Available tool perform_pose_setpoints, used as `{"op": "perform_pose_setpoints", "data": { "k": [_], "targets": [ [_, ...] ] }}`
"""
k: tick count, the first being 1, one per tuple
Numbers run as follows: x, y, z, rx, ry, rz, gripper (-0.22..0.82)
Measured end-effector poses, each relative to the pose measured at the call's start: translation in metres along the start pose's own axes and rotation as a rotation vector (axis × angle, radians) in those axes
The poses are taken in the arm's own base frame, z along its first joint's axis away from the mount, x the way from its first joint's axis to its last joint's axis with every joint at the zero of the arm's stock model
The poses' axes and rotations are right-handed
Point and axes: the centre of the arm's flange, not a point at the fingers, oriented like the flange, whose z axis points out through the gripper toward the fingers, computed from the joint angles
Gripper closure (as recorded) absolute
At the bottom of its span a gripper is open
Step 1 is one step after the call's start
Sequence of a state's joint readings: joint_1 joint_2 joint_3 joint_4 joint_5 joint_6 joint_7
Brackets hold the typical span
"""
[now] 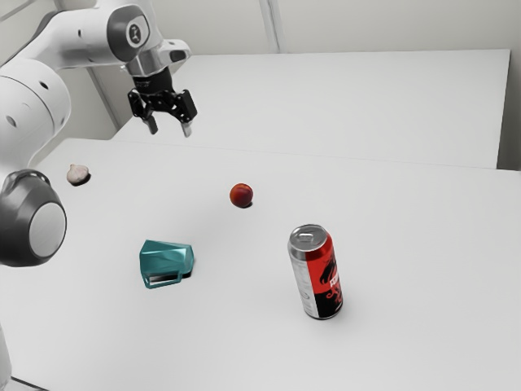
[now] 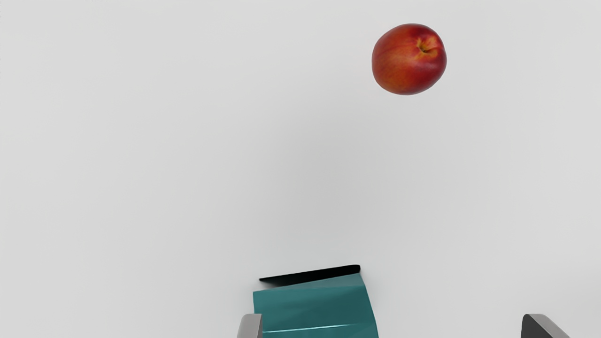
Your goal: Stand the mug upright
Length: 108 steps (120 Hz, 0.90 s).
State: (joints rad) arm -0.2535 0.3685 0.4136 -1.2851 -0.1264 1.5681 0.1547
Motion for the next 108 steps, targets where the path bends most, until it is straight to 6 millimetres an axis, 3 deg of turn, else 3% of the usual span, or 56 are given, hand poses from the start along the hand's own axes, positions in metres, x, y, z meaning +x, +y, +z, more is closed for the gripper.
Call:
{"op": "perform_pose_setpoints", "data": {
  "k": [28,45,59,71,81,108],
  "targets": [
    [-0.008,-0.013,-0.002,0.01,-0.007,-0.017,0.0],
    [-0.037,-0.008,0.002,-0.013,-0.045,0.003,0.0],
    [-0.088,-0.023,0.025,-0.075,-0.073,-0.003,0.0],
    [-0.12,-0.044,0.046,-0.11,-0.069,-0.027,0.0],
    [-0.135,-0.06,0.06,-0.122,-0.059,-0.049,0.0],
    [-0.164,-0.069,0.108,-0.155,-0.042,-0.044,0.0]
  ]
}}
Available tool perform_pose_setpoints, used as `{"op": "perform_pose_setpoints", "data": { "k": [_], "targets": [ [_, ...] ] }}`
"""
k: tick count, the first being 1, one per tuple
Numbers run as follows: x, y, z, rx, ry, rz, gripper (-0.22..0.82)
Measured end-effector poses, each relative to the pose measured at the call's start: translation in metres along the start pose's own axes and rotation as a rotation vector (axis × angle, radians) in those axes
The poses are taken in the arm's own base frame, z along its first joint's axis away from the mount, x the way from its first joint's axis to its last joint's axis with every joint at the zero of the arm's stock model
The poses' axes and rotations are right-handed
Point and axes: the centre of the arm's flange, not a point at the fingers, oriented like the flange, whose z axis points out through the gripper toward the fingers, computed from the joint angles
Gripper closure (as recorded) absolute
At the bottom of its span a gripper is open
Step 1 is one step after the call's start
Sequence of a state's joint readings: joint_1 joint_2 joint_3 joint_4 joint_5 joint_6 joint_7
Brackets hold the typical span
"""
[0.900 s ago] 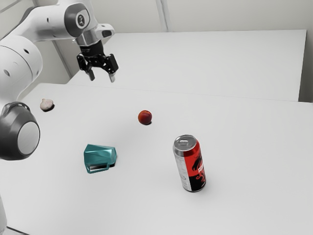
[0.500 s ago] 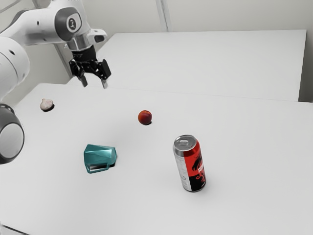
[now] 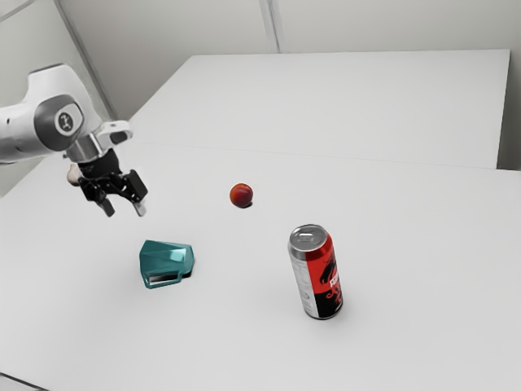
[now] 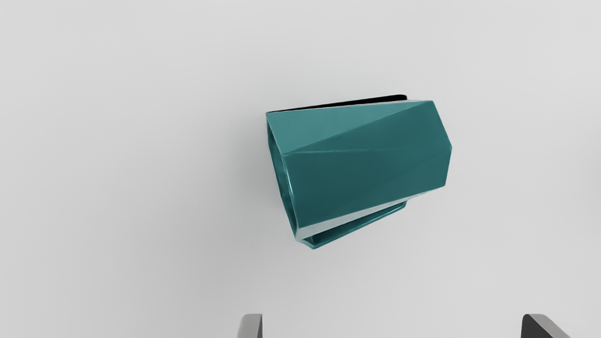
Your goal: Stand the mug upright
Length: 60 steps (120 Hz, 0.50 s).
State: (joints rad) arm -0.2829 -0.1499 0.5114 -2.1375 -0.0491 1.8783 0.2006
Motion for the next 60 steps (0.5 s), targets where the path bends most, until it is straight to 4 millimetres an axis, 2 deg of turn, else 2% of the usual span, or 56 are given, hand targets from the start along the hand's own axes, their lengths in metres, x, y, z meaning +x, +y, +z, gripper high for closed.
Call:
{"op": "perform_pose_setpoints", "data": {
  "k": [11,27,60],
  "targets": [
    [-0.007,-0.01,0.018,-0.008,0.011,-0.002,0.0],
    [-0.012,-0.028,0.034,-0.01,0.041,-0.006,0.0],
    [-0.01,-0.051,0.054,-0.003,0.095,0.005,0.0]
  ]
}}
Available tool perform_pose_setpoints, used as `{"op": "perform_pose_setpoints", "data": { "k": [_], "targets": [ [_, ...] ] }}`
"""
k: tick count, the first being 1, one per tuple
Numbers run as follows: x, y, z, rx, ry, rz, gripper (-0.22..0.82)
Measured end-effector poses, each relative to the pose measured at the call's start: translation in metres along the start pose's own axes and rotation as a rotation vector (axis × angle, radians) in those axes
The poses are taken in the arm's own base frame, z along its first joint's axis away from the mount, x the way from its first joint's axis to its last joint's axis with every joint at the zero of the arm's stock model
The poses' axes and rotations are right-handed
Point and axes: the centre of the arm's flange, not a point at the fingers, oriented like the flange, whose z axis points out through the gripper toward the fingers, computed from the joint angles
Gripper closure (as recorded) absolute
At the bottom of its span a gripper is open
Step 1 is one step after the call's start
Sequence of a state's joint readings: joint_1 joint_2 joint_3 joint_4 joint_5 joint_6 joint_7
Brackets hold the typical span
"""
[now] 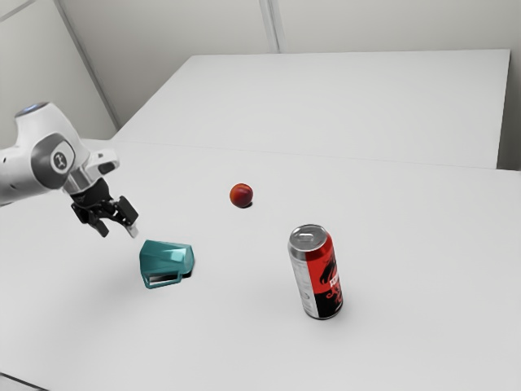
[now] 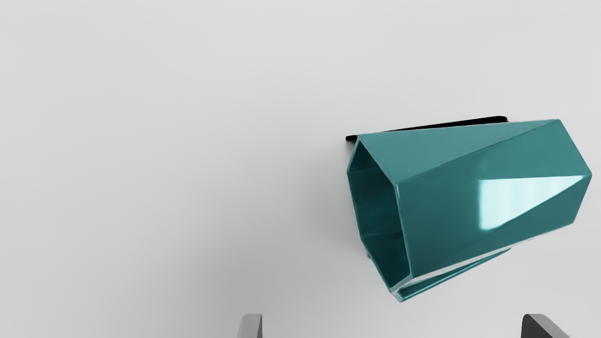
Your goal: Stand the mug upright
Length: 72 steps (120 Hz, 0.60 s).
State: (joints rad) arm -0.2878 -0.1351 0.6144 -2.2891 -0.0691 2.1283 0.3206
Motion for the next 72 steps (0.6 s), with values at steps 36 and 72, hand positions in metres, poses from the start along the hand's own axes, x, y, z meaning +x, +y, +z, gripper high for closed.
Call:
{"op": "perform_pose_setpoints", "data": {
  "k": [36,72],
  "targets": [
    [-0.001,-0.012,0.029,-0.093,0.012,-0.046,0.0],
    [-0.004,-0.02,0.04,-0.262,0.083,-0.084,0.0]
  ]
}}
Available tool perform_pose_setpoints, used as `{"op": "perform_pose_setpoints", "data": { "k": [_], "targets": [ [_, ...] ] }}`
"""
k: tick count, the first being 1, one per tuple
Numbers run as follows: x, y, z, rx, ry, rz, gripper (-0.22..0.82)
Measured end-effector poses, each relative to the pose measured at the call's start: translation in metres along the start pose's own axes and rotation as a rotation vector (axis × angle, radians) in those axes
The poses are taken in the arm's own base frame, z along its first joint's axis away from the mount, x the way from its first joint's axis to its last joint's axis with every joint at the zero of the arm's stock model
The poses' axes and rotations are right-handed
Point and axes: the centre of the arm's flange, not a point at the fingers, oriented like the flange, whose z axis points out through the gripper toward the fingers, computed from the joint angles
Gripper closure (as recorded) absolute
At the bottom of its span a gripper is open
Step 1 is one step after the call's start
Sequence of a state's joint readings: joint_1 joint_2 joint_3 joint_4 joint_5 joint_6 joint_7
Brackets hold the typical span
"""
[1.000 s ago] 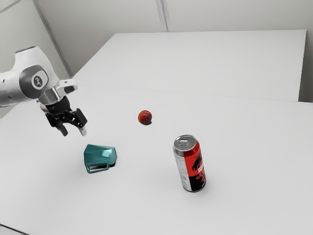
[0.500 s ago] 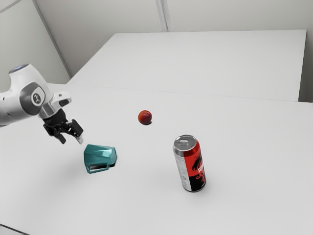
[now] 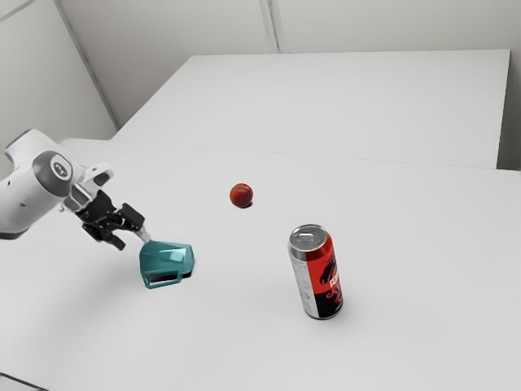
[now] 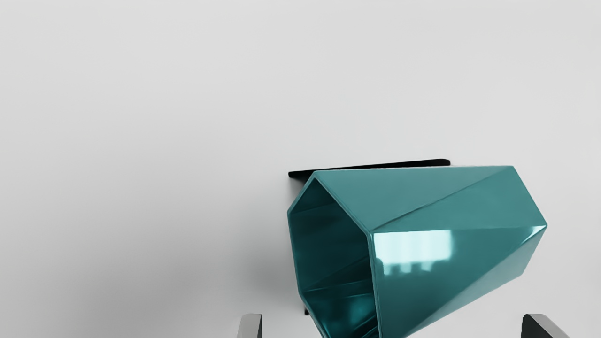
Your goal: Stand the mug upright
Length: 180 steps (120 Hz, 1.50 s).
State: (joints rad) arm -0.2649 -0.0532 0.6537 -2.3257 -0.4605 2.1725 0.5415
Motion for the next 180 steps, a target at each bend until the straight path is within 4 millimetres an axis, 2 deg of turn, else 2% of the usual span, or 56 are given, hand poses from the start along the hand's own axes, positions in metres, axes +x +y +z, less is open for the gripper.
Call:
{"op": "perform_pose_setpoints", "data": {
  "k": [21,74,111,180],
  "targets": [
    [-0.005,-0.001,0.005,-0.085,0.031,0.013,0.0],
    [-0.011,-0.016,0.037,-0.182,0.047,0.034,0.0],
    [-0.008,-0.012,0.051,-0.256,0.073,0.051,0.0],
    [-0.019,-0.011,0.061,-0.328,0.085,0.084,0.03]
  ]
}}
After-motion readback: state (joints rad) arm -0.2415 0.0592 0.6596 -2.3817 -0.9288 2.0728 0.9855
